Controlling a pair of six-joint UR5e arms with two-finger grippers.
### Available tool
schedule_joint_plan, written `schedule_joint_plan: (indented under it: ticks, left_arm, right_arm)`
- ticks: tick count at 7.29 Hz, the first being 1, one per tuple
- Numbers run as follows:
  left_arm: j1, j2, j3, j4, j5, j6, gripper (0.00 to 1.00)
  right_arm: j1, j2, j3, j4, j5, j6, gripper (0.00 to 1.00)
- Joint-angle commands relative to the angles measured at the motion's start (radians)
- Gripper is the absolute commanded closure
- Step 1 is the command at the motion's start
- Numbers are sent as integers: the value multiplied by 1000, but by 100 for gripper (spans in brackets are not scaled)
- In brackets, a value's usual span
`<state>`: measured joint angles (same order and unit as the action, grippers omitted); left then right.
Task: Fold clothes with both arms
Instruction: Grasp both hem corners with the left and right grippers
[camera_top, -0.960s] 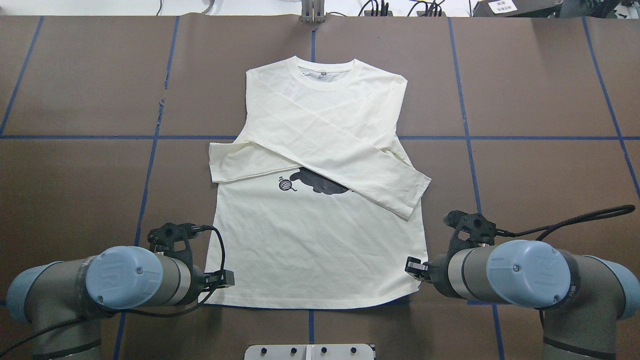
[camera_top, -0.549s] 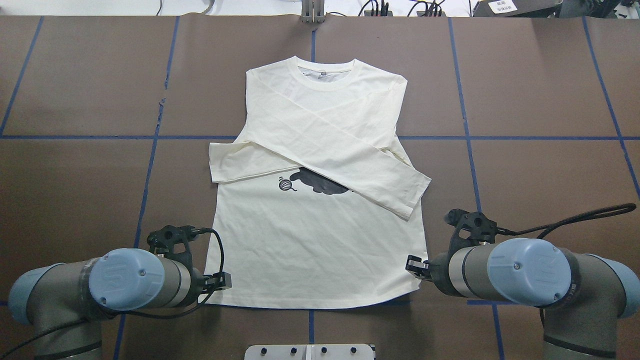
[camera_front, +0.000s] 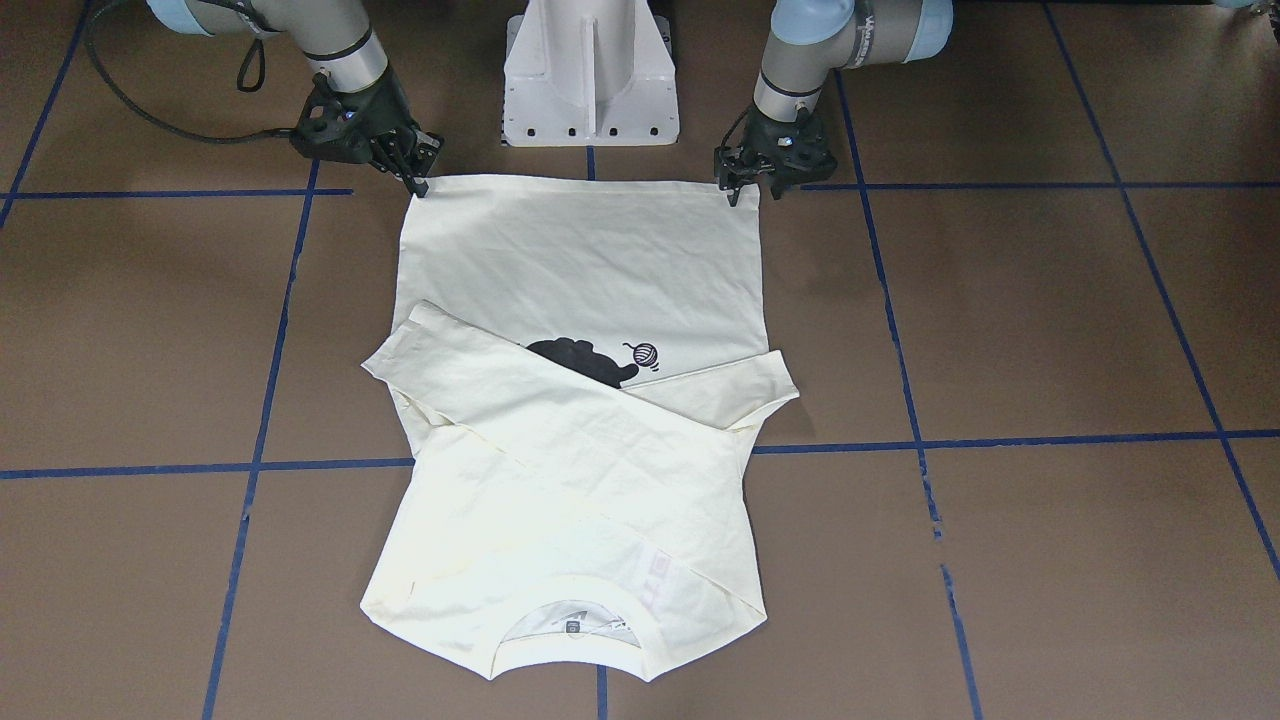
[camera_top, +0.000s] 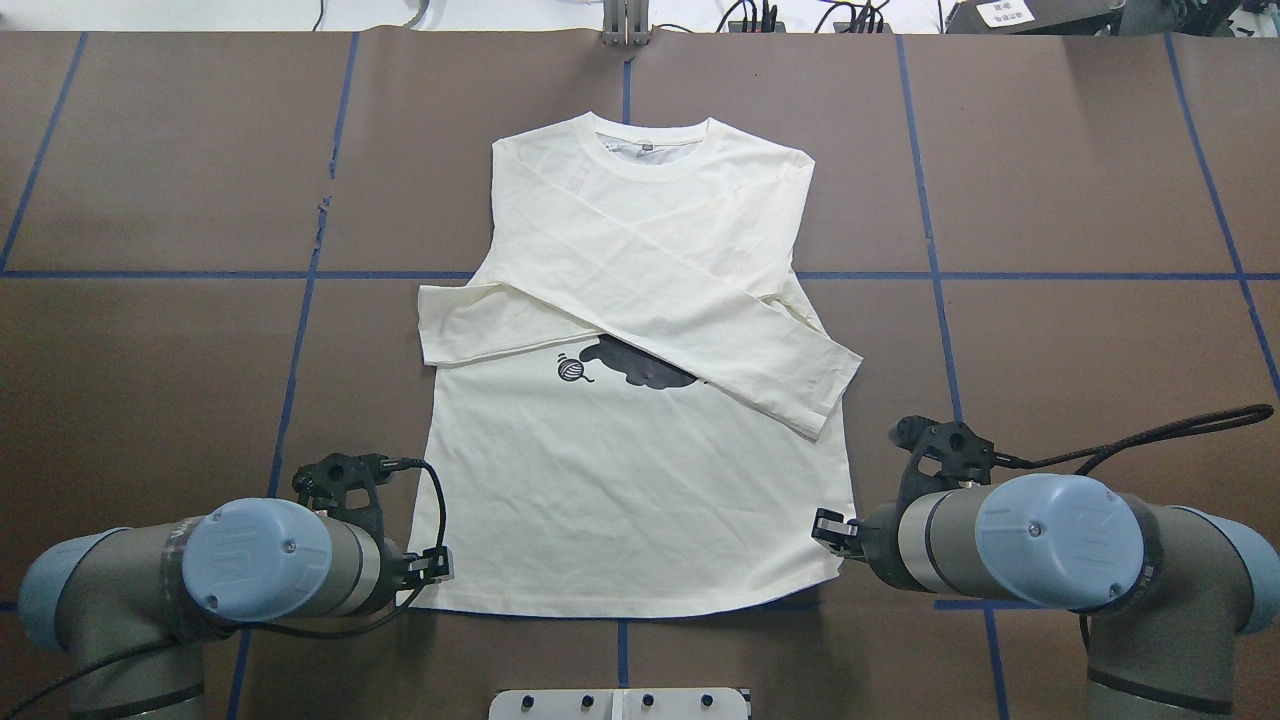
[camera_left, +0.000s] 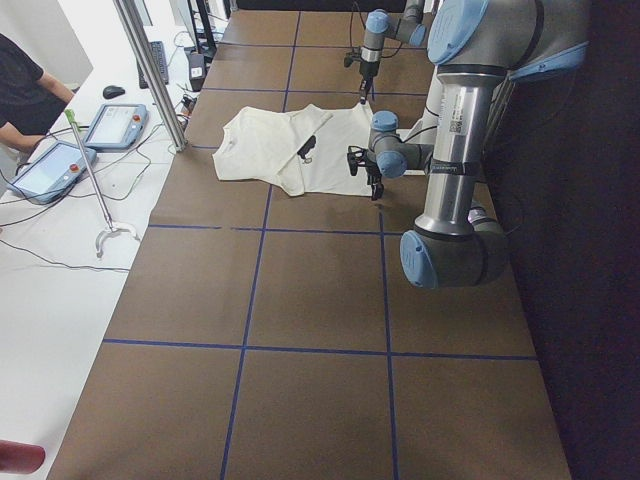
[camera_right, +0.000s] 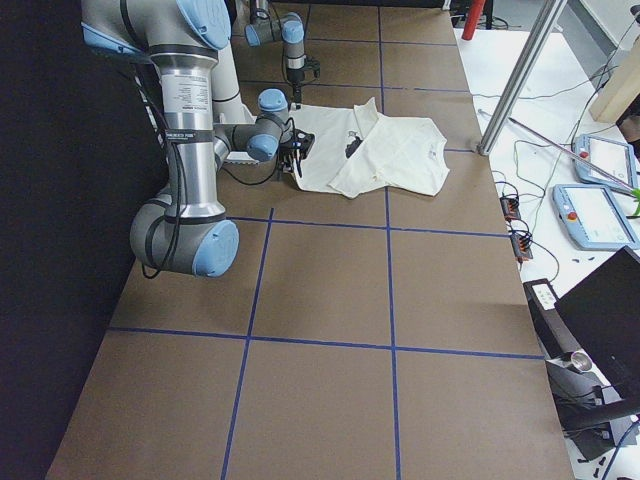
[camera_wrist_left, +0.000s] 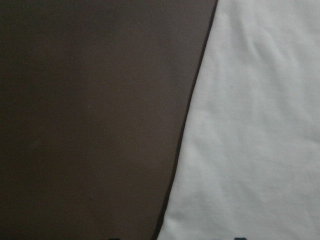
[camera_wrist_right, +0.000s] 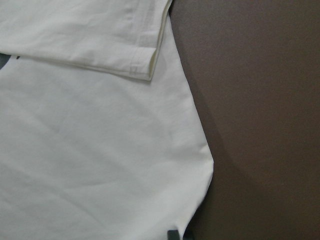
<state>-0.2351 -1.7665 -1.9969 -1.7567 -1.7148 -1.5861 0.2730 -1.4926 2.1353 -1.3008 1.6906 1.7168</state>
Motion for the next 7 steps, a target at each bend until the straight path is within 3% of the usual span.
schedule_joint_plan:
  ticks: [1,3,5,7]
  left_arm:
    - [11,-1,4,11,0,0,64]
    - [16,-7,7,11,-2,0,87]
    - [14,-10,-8,28,-8,0,100]
    - [13,-17,-87,112,-11,11,100]
  right_arm:
    - [3,0,0,0,1,1,100]
    - [5,0,2,0,1,0,100]
    - [6,0,2,0,4,0,100]
    - [40,-6,8,3,52,-2,100]
